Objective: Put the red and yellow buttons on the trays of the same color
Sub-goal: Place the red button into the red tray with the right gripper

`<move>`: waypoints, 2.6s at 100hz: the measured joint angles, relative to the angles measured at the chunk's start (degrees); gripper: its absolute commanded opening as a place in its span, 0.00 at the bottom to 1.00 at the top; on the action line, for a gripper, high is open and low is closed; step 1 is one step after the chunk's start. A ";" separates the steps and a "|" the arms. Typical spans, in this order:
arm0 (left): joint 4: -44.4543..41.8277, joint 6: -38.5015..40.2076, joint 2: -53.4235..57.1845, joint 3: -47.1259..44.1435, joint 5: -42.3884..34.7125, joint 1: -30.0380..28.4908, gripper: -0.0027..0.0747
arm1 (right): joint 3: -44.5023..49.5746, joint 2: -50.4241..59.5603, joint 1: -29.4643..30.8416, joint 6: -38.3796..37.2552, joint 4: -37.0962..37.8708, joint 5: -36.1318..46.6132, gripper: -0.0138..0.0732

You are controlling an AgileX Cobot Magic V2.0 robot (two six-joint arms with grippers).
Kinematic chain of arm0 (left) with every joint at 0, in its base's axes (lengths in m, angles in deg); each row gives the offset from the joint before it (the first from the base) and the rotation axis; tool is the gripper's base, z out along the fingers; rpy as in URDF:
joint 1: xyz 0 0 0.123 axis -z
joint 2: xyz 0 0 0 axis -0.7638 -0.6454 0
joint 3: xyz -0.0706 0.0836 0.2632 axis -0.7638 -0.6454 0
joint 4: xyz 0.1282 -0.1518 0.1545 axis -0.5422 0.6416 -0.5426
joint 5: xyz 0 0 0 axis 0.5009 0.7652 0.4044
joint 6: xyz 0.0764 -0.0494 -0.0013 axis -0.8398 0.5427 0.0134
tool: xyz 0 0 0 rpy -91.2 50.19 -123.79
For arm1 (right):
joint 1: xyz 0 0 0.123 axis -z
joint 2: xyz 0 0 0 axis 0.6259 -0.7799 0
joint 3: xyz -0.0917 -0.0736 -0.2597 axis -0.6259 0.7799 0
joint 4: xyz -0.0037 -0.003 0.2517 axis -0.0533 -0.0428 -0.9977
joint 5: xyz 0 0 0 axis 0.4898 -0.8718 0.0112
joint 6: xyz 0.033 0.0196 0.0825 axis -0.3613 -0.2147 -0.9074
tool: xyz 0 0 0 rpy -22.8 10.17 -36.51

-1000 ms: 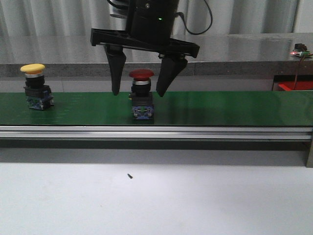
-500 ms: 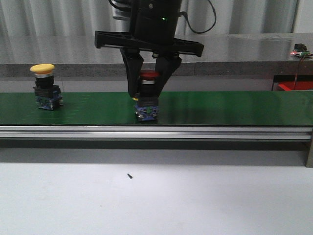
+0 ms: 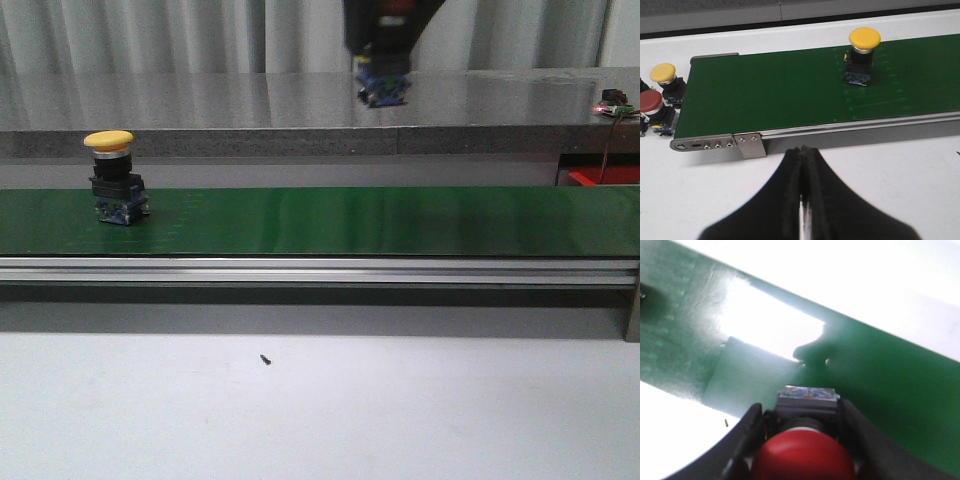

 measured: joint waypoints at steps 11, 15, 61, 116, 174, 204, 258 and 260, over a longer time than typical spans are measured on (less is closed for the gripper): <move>0.00 0.00 0.00 0.00 0.00 0.00 0.01 | 0.00 2.97 3.96 1.13 0.67 -0.23 0.38; 0.00 0.00 0.00 0.00 0.00 0.00 0.01 | 0.00 3.73 5.68 1.81 0.67 -0.23 0.38; 0.00 0.00 0.00 0.00 0.00 0.00 0.01 | 1.71 6.52 26.02 8.24 -1.63 -0.33 0.38; 0.00 0.00 0.00 0.00 0.00 0.00 0.01 | 2.89 6.42 48.95 9.61 -2.17 -0.33 0.38; 0.00 0.00 0.00 0.00 0.00 0.00 0.01 | 3.22 -10.18 52.63 9.70 -7.36 3.47 0.38; 0.00 0.00 0.00 0.00 -0.02 0.00 0.01 | 3.22 -15.19 52.74 9.70 -7.36 5.92 0.38; 0.00 0.00 0.00 0.00 -0.12 0.00 0.01 | 3.22 -19.22 52.86 9.70 -7.36 10.53 0.65; 0.00 0.00 0.00 0.00 -0.12 0.00 0.01 | 3.22 -19.22 52.86 9.70 -7.25 10.53 0.67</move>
